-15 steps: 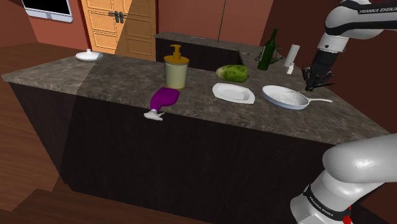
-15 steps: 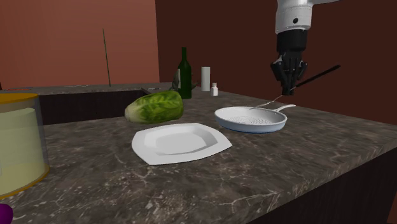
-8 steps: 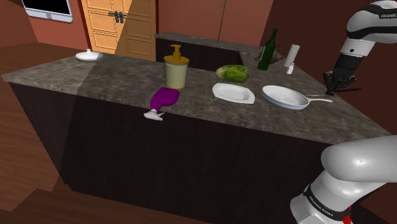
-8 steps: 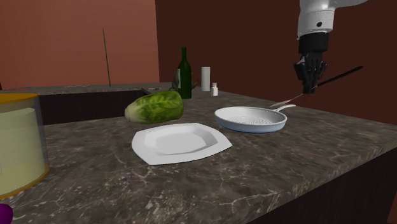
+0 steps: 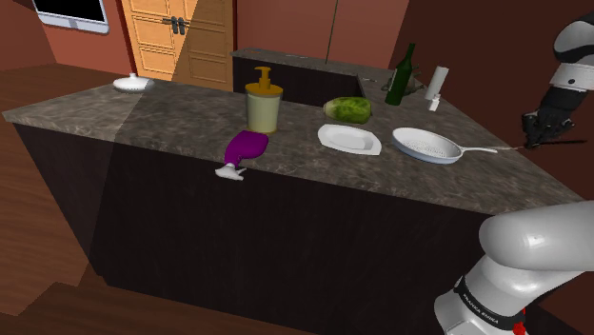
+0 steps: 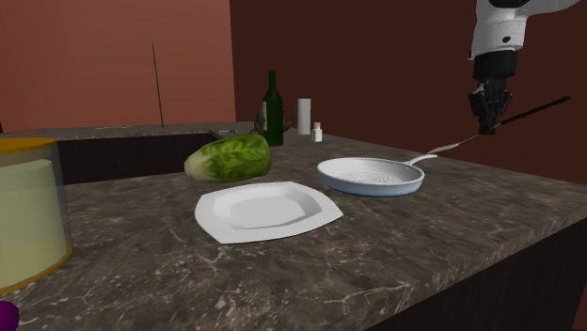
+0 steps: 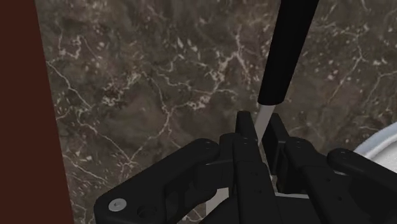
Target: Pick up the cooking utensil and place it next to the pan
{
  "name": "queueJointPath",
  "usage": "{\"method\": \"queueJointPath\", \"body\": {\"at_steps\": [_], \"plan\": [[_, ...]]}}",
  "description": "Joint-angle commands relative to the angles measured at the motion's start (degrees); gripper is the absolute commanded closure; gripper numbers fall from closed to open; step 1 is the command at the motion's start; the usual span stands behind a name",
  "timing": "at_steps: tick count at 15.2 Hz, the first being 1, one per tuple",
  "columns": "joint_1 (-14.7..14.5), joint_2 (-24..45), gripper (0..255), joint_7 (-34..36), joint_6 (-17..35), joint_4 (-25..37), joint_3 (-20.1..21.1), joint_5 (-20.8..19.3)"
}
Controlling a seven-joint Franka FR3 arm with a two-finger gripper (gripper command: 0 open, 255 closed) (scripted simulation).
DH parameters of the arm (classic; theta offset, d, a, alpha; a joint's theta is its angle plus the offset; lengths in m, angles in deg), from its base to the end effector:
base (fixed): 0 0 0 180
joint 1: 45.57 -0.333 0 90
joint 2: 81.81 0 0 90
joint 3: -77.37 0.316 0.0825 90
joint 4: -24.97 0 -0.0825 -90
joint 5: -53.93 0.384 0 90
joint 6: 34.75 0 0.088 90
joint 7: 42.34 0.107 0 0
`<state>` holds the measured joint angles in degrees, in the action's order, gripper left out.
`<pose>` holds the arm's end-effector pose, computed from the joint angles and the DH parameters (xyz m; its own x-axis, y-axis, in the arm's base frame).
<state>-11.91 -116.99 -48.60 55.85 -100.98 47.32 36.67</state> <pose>0.1046 -0.3758 0.5694 0.6229 -0.7795 -0.0661 -0.7812 -0.6243 0.0005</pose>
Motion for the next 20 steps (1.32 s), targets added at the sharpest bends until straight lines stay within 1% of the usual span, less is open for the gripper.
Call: {"method": "queueJointPath", "body": {"at_steps": [1,7,9,10,20], "plan": [[0.68,0.71,255,-3.29,0.1,1.29,-2.76,-1.31],[1.17,5.01,255,-12.48,0.87,6.95,-11.11,-3.38],[0.95,7.06,255,-15.77,1.28,9.3,-14.24,-3.51],[0.69,8.58,255,-18.0,1.58,10.96,-16.43,-3.38],[1.12,8.32,255,-17.23,9.01,3.45,-18.34,-4.62]]}}
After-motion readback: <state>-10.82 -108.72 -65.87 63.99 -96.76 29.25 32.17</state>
